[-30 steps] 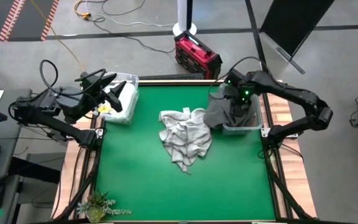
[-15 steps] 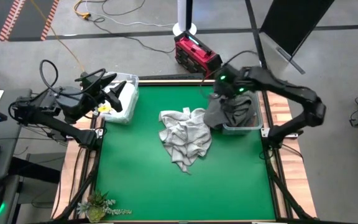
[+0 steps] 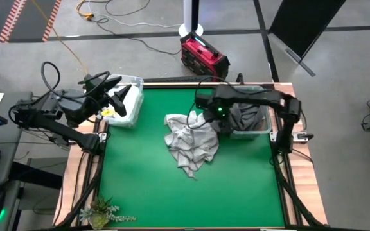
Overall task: Sort towels by color in basket
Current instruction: Put the gray towel into the right transparent bin
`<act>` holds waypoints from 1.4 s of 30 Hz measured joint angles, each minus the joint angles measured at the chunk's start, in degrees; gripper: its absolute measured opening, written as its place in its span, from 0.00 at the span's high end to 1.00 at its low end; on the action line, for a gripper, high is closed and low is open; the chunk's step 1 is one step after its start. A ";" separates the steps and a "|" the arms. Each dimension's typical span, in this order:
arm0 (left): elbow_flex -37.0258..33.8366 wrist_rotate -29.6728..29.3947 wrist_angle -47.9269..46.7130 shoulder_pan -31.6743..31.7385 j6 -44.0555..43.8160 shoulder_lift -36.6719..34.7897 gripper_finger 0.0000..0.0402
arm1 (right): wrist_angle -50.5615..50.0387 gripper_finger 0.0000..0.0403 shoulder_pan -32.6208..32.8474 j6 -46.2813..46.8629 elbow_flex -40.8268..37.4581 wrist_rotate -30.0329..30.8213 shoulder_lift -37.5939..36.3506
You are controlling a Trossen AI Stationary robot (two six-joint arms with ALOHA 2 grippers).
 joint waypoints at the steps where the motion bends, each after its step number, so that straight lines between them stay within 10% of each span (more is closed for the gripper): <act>1: 0.00 0.00 -0.03 0.00 0.00 0.00 0.47 | -0.04 0.35 -0.04 -0.09 0.03 0.60 1.12; 11: 0.00 0.95 -0.31 -0.02 0.46 0.00 0.47 | 1.48 0.94 -1.27 -1.48 0.08 3.84 4.83; 25: 0.00 0.94 -0.29 -0.02 0.69 0.00 0.47 | 3.08 0.97 -4.35 2.43 9.01 2.60 -12.48; 42: 0.00 0.92 -0.27 -0.02 0.48 0.00 0.47 | 0.27 0.33 10.50 3.29 9.87 0.94 -11.05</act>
